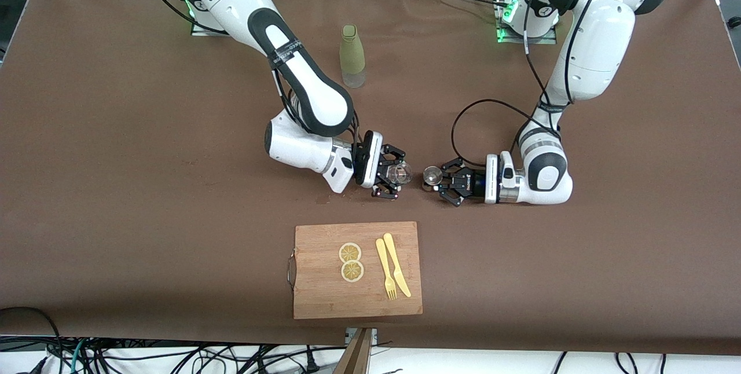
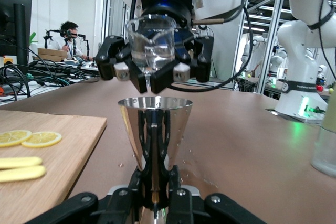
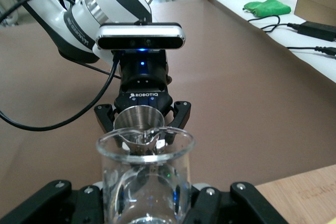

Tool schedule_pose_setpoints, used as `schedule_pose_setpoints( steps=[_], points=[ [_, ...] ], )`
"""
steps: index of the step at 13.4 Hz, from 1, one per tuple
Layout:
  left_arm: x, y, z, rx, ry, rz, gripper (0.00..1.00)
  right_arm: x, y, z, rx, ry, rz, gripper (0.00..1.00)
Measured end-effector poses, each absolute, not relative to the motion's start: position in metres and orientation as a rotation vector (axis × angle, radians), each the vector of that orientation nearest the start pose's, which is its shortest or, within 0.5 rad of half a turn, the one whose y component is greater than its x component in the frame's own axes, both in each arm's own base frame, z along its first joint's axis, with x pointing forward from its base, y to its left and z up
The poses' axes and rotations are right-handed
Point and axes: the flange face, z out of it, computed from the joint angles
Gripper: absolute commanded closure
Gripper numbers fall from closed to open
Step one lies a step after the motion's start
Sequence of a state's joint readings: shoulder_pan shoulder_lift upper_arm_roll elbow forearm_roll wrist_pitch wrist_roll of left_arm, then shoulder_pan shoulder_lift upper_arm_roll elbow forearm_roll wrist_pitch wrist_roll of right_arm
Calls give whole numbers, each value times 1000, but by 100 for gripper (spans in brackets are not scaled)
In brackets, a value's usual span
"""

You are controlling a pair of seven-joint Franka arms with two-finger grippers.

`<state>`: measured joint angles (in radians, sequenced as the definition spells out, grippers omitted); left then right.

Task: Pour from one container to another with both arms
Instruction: 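Carry the beaker with the right gripper toward the jigger held by the left gripper, then tilt the beaker with the right gripper, pouring liquid into the jigger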

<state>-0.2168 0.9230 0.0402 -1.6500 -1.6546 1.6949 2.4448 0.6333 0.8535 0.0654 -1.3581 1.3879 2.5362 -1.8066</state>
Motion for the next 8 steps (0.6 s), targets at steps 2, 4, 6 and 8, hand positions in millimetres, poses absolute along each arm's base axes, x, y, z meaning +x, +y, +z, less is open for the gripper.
schedule_pose_setpoints(
  steps=[2, 4, 6, 8],
  points=[
    [610, -224, 97, 1305, -1204, 1031, 100, 601, 471, 244, -1806, -1507, -881, 100],
    [607, -235, 97, 1307, -1206, 1016, 100, 598, 477, 253, -1827, -1553, -846, 100],
    [605, -240, 97, 1304, -1210, 1008, 100, 596, 483, 263, -1850, -1607, -822, 100],
    [605, -241, 97, 1304, -1210, 1007, 100, 596, 485, 272, -1862, -1668, -807, 100]
  ],
)
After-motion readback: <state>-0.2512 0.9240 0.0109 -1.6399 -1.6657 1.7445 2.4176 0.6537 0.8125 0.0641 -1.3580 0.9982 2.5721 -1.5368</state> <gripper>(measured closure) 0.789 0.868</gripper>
